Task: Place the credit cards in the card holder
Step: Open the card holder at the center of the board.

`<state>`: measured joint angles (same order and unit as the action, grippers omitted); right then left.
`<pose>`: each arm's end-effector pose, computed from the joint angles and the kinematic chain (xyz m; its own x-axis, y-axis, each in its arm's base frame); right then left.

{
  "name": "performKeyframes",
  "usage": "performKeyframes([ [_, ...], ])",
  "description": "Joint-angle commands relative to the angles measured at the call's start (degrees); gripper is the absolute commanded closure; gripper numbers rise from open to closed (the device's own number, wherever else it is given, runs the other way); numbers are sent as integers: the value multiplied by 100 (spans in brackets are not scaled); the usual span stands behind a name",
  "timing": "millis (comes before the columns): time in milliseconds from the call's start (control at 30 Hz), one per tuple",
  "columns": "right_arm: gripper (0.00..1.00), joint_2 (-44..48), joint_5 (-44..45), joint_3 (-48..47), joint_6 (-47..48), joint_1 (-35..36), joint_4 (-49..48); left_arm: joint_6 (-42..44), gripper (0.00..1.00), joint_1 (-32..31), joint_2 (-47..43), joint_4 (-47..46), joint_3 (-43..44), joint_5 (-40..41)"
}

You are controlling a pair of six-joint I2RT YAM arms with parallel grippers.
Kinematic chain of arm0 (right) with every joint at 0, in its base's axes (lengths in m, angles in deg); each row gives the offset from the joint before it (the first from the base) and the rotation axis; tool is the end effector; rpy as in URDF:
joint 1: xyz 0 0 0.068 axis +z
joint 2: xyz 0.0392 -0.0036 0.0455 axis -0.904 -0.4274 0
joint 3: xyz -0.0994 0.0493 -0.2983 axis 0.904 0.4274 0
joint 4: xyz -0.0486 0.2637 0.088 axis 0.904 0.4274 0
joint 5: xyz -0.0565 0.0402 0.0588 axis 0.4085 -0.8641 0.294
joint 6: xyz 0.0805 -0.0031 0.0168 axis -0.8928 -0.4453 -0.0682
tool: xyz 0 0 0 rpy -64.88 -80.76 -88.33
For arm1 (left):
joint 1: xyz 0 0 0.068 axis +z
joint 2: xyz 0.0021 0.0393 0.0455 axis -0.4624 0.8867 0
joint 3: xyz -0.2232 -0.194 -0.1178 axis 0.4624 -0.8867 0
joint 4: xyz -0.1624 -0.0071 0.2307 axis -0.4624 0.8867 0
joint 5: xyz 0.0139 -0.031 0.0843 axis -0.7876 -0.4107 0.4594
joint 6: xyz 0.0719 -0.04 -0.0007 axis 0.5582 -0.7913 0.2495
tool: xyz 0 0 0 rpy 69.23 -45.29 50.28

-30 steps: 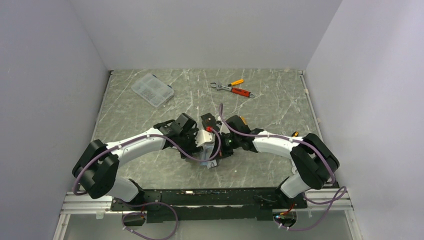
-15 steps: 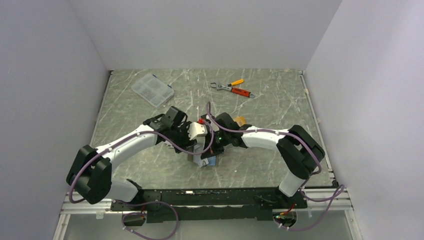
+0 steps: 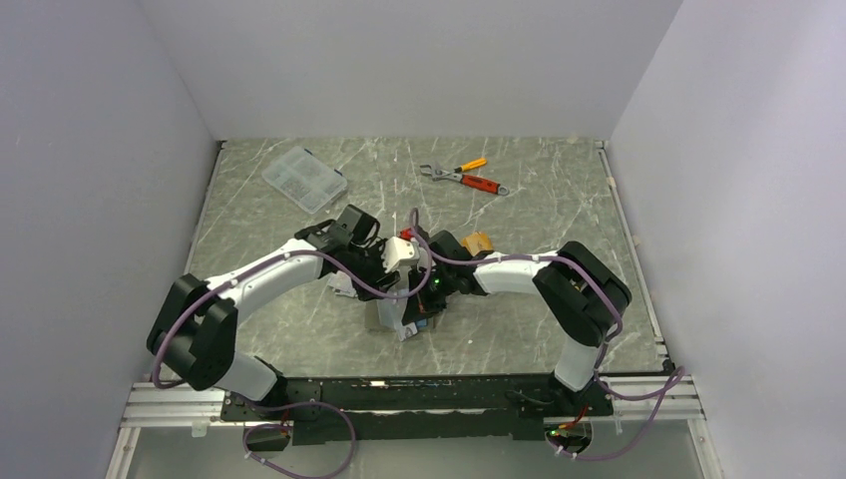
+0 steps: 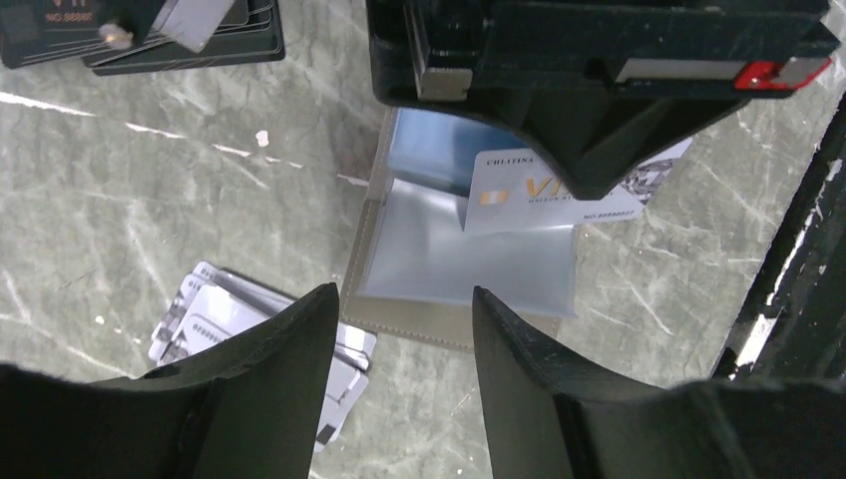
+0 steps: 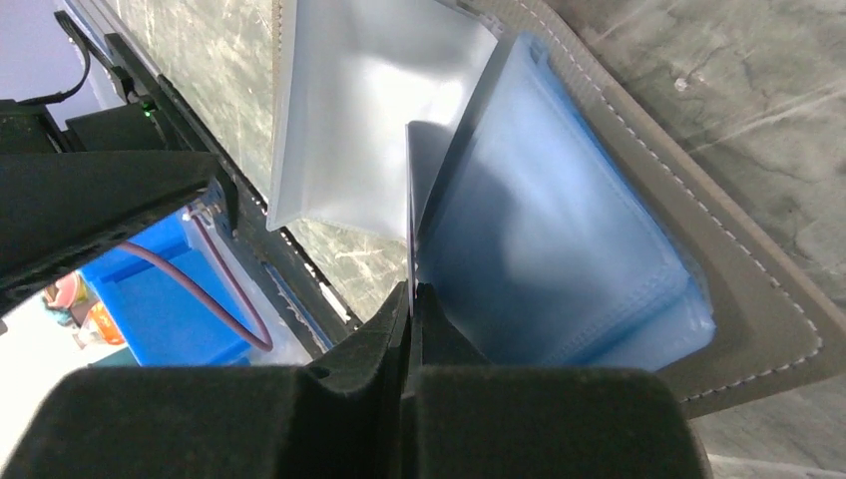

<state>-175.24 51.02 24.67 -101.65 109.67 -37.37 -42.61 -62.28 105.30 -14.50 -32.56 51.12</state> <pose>0.2335 0.2912 0.1377 -0.9532 -0.2518 -0.1675 -0.2929 0.6313 0.7181 0.2431 -0.2020 0.2276 -0.2318 0.7714 -0.5926 0.9607 0.2771 -0.0150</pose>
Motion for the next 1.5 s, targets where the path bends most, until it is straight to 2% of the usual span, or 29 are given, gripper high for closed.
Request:
performKeyframes([
  [0, 100, 40, -20, -164, 134, 19, -150, -82, 43, -168, 316, -241, 95, -123],
  [233, 100, 506, 2, 183, 70, -193, -190, 129, 45, -401, 507, -549, -450, 301],
  [600, 100, 1157, -63, 660, 198, -758, -21, 476, 47, -477, 182, -773, -848, 1023],
  [867, 100, 1222, -58, 716, 478, -918, 312, 537, 48, -595, 171, -908, -907, 1208],
  [1467, 100, 1460, -3, 1091, 437, -938, 395, 583, 49, -739, 178, -989, -932, 1351],
])
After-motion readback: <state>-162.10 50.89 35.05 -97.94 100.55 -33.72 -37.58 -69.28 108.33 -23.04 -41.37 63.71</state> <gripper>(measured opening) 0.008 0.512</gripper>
